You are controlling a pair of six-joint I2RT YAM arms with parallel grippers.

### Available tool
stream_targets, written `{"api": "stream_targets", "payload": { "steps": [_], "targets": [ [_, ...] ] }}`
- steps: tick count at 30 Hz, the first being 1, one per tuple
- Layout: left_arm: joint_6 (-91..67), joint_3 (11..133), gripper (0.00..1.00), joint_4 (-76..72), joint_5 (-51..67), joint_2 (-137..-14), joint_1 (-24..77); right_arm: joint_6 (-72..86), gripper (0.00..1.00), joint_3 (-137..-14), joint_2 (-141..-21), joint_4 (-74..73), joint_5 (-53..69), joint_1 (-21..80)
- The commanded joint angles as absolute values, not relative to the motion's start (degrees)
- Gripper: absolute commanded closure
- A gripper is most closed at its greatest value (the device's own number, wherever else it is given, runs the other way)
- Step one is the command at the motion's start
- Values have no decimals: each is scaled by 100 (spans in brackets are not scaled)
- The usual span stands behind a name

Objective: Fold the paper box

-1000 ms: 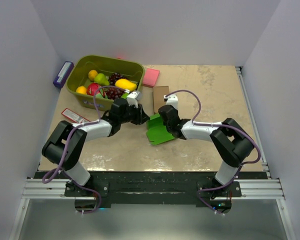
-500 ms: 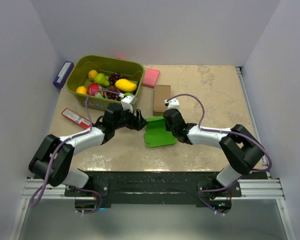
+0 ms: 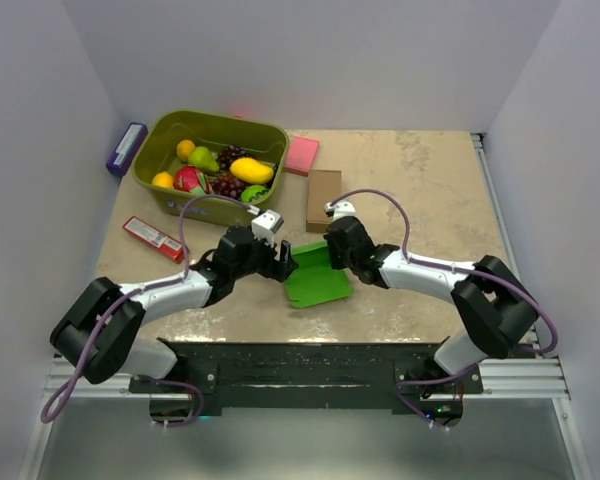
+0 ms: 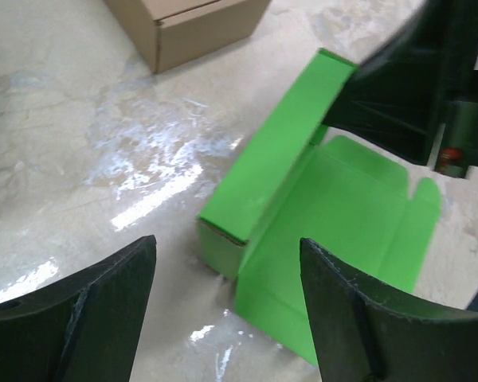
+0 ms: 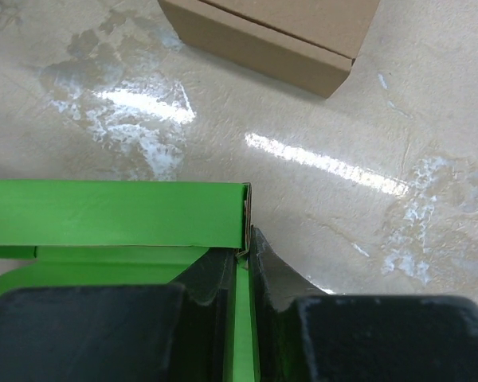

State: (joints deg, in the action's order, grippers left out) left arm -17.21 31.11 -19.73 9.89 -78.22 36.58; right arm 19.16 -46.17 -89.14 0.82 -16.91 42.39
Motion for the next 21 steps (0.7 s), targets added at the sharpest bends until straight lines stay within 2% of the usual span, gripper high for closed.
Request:
{"api": "stream_targets", "payload": {
  "steps": [1, 10, 16, 21],
  "targets": [
    [-1810, 3112, 24, -2188, 352, -8032, 3700, 2030, 100, -4702, -8543, 18, -1485, 4271],
    [-1933, 3340, 33, -2407, 18, -8490, 4008, 2074, 100, -4737, -8525, 18, -1503, 4280],
    [-2100, 3322, 49, -2707, -237, -8613, 4069, 2118, 100, -4746, -8622, -132, -1538, 4280],
    [-2145, 3331, 54, -2795, -386, -8639, 4087, 2109, 100, -4746, -8692, -141, -1564, 4289]
  ]
}}
